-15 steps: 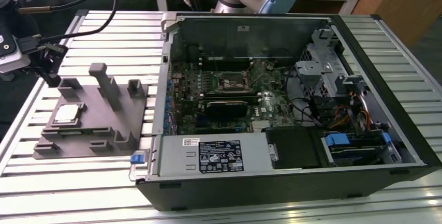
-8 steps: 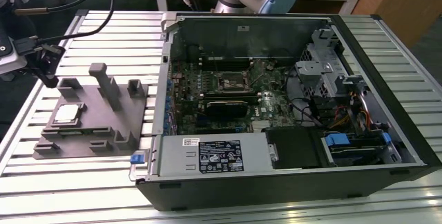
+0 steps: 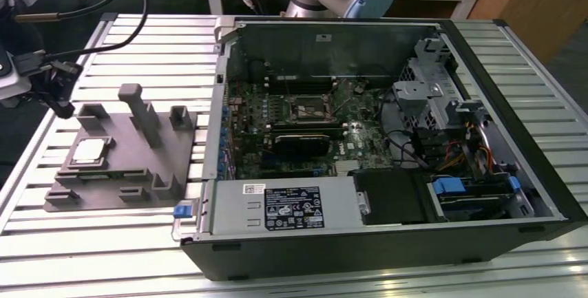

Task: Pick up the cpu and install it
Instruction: 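Pick up the cpu and move it towards the insertion slot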

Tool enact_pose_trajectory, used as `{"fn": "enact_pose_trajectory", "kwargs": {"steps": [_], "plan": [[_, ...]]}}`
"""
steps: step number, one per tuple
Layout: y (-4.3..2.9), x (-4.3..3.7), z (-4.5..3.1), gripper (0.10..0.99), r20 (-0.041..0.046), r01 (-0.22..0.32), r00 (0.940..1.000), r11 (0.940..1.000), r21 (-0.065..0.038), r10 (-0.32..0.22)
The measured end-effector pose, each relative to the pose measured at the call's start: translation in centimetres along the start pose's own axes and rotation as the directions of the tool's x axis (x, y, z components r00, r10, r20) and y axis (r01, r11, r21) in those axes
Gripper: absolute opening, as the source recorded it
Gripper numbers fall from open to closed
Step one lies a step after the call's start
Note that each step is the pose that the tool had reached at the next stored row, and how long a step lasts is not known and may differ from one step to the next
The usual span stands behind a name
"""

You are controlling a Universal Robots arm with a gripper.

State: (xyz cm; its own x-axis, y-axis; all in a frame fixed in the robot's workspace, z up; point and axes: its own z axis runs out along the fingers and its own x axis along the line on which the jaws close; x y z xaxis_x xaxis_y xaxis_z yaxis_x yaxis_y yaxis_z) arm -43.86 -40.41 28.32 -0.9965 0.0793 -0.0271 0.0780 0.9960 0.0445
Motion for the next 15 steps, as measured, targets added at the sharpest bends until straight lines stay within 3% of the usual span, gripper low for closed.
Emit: {"fn": "enact_pose_trajectory", "kwargs": {"steps": [8, 15], "plan": [[-0.12, 0.45, 0.38, 0.106, 0.0003, 0.000, 1.0000, 1.0000, 0.000, 0.000], [-0.18, 0.50, 1.42, 0.106, 0.0001, 0.000, 1.0000, 1.0000, 0.000, 0.000]]}}
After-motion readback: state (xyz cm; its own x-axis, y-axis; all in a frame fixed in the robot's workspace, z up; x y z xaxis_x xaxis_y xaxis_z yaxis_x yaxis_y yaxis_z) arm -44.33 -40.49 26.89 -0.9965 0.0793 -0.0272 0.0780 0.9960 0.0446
